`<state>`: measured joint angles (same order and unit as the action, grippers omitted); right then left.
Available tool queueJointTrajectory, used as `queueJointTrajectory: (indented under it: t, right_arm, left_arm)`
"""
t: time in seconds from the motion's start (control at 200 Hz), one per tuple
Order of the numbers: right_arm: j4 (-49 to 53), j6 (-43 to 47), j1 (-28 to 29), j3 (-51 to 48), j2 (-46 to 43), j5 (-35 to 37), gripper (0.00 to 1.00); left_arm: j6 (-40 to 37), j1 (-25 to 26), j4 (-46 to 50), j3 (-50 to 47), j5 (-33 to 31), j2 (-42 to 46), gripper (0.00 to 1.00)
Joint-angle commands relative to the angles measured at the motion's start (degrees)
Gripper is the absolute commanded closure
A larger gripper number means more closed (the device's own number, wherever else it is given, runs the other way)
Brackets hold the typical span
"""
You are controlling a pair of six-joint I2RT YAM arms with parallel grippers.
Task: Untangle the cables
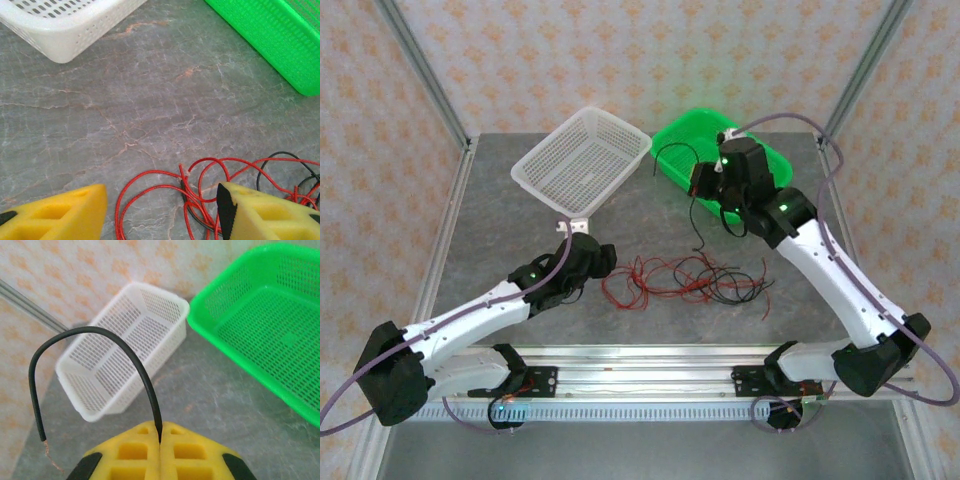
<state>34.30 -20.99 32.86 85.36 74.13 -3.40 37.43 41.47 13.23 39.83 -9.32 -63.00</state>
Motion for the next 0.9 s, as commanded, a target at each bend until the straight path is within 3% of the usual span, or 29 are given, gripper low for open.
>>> queueJointTrajectory:
  t: [0.0, 0.616, 0.896]
  right_arm:
    - [-0.44, -1.07, 0.26, 6.08, -0.49, 2.21, 1.0]
    - [-1.92, 2.51, -2.64, 31.52, 7.65, 7.84, 1.0]
    - [-4.27, 7.4, -9.87, 37.31, 15.37, 3.75, 1.0]
  left_arm:
    - [-0.35, -0.43, -3.32, -1.42, 1.38, 0.82, 0.38]
    - [-0.32, -0.43, -9.03, -6.07, 3.61, 0.9, 0.39]
    - [-3.49, -0.43, -15.28, -8.75, 1.53, 11.1, 0.36]
